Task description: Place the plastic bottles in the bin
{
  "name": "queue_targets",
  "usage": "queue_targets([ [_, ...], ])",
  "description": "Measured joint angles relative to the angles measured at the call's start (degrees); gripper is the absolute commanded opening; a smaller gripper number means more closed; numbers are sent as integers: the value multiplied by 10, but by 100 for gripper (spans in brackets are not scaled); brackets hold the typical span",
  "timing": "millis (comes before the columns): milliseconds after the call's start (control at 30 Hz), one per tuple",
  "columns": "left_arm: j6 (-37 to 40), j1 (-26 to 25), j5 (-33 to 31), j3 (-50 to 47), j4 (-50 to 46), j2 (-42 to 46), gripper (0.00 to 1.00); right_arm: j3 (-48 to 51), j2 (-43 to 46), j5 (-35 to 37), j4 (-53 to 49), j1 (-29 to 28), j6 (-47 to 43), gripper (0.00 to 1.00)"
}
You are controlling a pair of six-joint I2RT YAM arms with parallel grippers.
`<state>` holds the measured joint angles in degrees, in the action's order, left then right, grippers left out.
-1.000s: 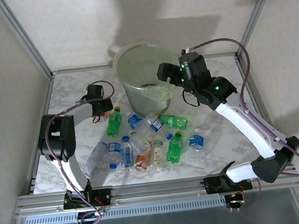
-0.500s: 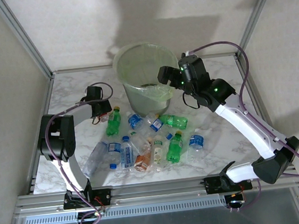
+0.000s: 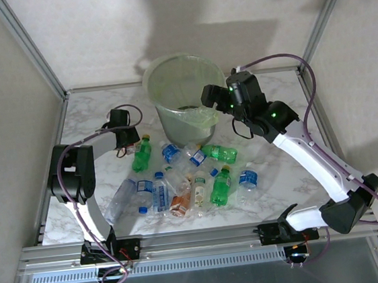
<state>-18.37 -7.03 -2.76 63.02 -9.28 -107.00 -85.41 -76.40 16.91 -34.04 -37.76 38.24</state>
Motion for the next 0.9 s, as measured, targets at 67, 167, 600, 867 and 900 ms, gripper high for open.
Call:
queue_targets([
  [67,-2,0,0,0,-1,0,63,1,2,1,0,0,0,93],
  [167,-3,0,-1,0,-2,0,62,1,3,1,0,0,0,93],
  [600,-17,1,-7,1,-24,14,60,1,3,16,0,0,0,93],
  [867,-35,5,-14,16,-58,76,59,1,7,32,-3,0,-1,93],
  [900,-37,5,-16,22,-64,86,59,1,9,35,-4,0,0,93],
])
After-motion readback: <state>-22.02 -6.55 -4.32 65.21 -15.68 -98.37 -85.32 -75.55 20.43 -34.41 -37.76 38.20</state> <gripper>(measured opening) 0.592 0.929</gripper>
